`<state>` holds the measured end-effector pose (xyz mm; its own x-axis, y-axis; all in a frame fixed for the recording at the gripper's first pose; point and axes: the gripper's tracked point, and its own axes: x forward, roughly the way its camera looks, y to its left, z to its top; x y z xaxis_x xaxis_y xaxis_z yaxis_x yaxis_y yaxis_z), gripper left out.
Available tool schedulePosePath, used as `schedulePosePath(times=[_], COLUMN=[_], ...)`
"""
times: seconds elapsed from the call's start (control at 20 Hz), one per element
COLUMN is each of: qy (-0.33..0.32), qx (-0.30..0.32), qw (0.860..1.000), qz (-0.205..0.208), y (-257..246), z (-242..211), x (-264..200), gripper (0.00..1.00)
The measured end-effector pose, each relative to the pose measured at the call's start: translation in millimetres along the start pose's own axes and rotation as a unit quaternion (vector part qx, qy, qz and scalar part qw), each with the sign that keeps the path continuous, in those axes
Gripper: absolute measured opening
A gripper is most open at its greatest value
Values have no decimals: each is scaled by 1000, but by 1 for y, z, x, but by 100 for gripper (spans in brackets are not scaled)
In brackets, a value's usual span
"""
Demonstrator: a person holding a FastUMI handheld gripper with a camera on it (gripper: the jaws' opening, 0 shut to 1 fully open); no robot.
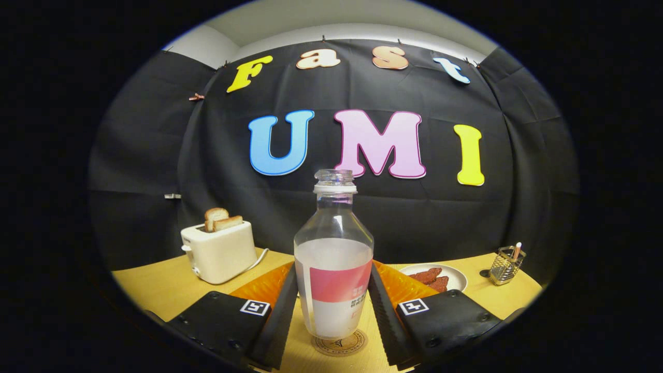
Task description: Take the bottle from table, then pour the juice into the cup, finally place the bottle on the coaster
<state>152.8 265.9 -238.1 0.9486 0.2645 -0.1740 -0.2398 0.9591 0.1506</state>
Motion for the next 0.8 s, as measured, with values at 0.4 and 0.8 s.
schedulePosePath(times=[0.4, 0.8], qy=[24, 33], qx=[-8, -17], qw=[1000, 999], qz=[6, 3], y=[-9, -14], z=[-52, -73], x=[23, 25], gripper=[75, 76])
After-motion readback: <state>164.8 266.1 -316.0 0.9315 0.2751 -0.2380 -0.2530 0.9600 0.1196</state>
